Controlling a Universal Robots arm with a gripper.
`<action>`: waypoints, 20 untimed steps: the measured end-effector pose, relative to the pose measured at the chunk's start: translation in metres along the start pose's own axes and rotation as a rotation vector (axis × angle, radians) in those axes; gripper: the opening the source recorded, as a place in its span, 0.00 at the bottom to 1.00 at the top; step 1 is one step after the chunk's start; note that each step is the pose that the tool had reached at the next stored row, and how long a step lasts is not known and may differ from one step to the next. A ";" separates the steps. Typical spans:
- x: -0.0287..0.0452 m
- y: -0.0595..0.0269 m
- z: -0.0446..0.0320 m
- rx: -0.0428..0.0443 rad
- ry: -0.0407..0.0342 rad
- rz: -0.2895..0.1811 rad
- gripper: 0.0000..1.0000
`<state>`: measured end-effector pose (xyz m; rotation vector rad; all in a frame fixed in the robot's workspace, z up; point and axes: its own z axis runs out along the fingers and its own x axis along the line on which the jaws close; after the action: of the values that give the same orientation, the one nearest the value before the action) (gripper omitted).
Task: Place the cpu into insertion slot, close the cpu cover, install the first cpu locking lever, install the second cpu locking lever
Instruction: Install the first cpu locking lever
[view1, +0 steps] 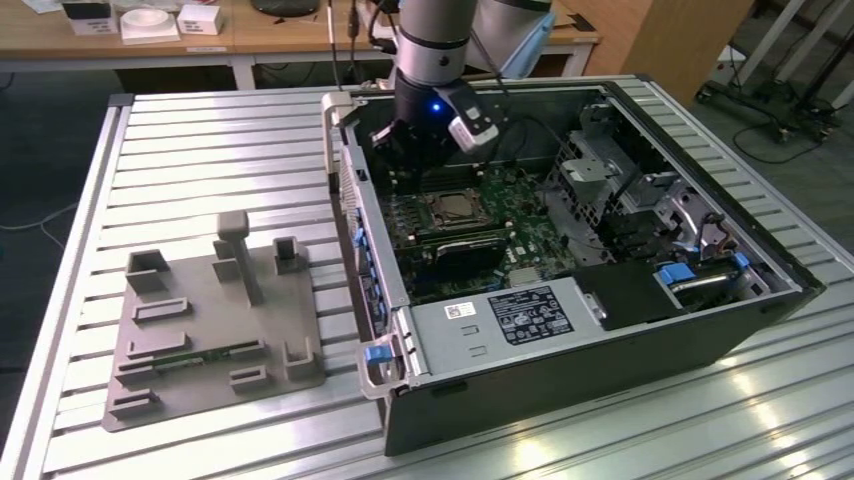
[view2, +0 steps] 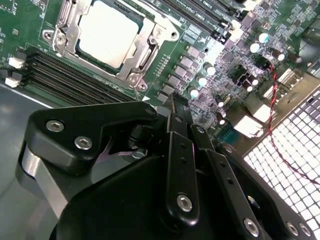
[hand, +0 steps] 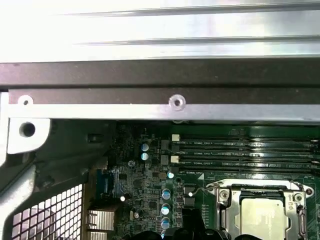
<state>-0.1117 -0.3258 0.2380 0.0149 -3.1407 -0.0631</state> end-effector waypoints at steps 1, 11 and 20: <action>0.0004 0.0006 -0.0001 -0.0001 0.0000 0.000 0.10; 0.0027 0.0083 -0.0002 -0.0001 -0.0001 0.000 0.10; 0.0022 0.0147 0.0001 -0.0006 0.0000 0.000 0.10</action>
<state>-0.1141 -0.3111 0.2385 0.0151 -3.1406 -0.0641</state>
